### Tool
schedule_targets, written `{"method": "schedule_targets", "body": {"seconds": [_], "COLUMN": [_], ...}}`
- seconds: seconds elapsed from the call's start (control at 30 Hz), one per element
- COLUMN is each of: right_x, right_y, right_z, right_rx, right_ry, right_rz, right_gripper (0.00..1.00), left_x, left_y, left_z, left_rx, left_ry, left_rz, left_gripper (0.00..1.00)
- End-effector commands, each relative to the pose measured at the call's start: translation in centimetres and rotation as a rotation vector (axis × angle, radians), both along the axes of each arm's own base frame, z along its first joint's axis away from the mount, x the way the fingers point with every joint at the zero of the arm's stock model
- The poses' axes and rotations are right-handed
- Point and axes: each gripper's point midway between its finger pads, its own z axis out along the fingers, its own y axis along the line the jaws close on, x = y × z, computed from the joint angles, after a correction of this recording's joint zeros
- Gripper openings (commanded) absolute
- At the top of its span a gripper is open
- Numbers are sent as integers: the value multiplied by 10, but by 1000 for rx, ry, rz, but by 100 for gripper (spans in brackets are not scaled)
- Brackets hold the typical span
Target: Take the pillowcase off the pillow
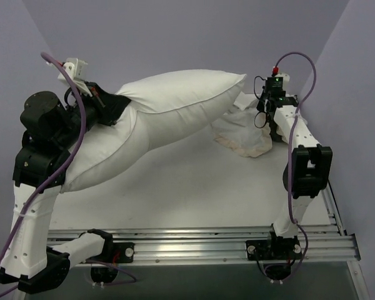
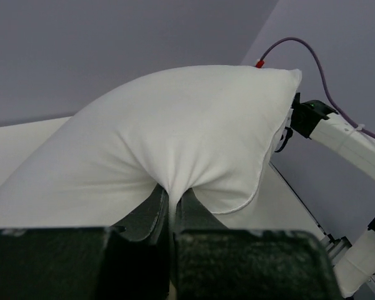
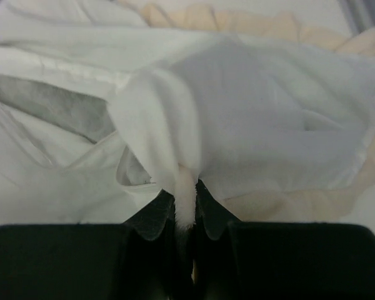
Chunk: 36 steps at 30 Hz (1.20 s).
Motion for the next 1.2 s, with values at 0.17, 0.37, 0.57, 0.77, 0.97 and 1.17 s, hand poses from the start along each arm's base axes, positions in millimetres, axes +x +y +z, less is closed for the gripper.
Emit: {"method": "schedule_targets", "body": {"seconds": [0.17,0.37,0.57,0.77,0.97,1.17], "right_x": [3,9,-27,-80,-155,-257], "right_y": [-13,-21,20,107,174,212], "right_z": [7,125,254,216,37,-90], "right_rx": [-10,-50,18,130,271,344], "right_ry": [-34,-252,-570,-519,-169,142], "right_rz": [-63,-46,142,384,496,568], "right_gripper": [0,0,0,0,0,3], "left_x": [29,82,112,123,113,81], "left_y": [37,75,115,118,106,75], "left_z": [35,-15,-19,-68,-186,-290], "left_rx": [42,206,260,256,263,215], "left_ry": [-168,-10,25,84,311,539], "left_rz": [238,501,728,771,711,555], "left_gripper": [2,2,2,2,2,2]}}
